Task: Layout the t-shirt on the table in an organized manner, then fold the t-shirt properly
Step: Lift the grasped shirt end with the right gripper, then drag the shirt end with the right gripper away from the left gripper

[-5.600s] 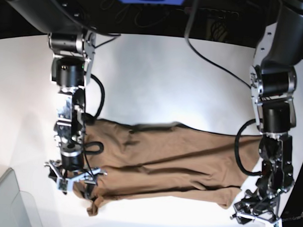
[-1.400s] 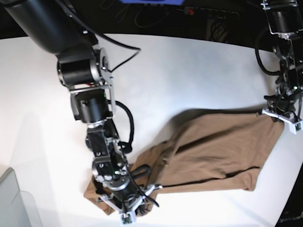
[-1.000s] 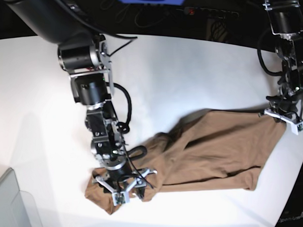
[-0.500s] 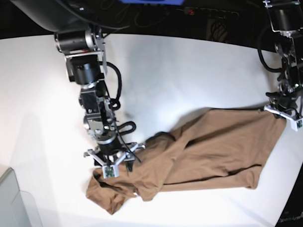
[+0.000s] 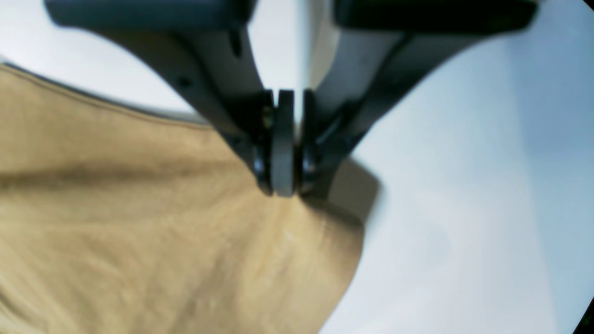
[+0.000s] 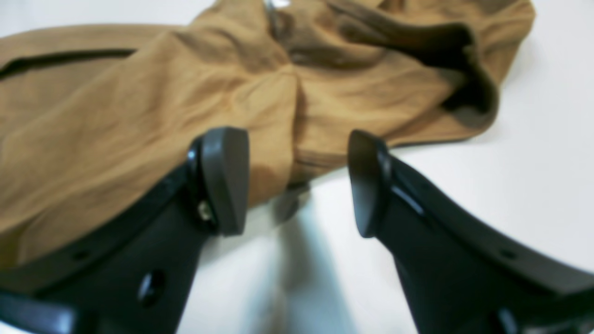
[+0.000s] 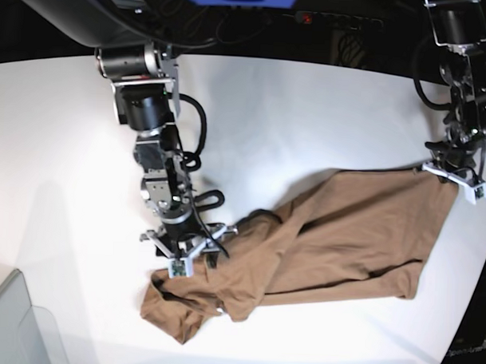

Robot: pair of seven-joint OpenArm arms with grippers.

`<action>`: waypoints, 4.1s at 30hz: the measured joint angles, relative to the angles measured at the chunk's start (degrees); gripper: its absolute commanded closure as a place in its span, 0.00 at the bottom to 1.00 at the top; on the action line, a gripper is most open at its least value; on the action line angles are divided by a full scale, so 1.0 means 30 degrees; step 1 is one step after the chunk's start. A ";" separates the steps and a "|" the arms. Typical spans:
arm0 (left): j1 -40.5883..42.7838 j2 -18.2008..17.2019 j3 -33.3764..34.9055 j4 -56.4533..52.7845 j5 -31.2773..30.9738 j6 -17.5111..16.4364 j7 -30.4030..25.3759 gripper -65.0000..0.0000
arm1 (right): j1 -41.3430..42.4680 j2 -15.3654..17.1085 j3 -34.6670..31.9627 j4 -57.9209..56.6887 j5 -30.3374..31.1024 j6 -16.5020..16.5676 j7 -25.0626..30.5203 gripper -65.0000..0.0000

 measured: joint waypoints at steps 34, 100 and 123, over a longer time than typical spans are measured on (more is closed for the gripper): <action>0.0102 0.0007 0.0000 0.0029 -0.0015 0.0000 0.0000 1.00 | -0.1829 -0.0554 -0.0029 0.1851 -0.0022 0.0029 0.0867 0.76; 0.2725 0.2448 -0.2259 0.2346 -0.0211 -0.0058 -0.0066 1.00 | -0.8794 0.2346 -0.0095 1.7478 0.0058 0.6193 -1.7143 0.74; 0.2907 0.2448 -0.2288 0.2331 -0.0146 -0.0015 0.0015 1.00 | -1.1118 0.2543 0.0000 1.9285 -0.0058 0.6193 -1.7121 0.43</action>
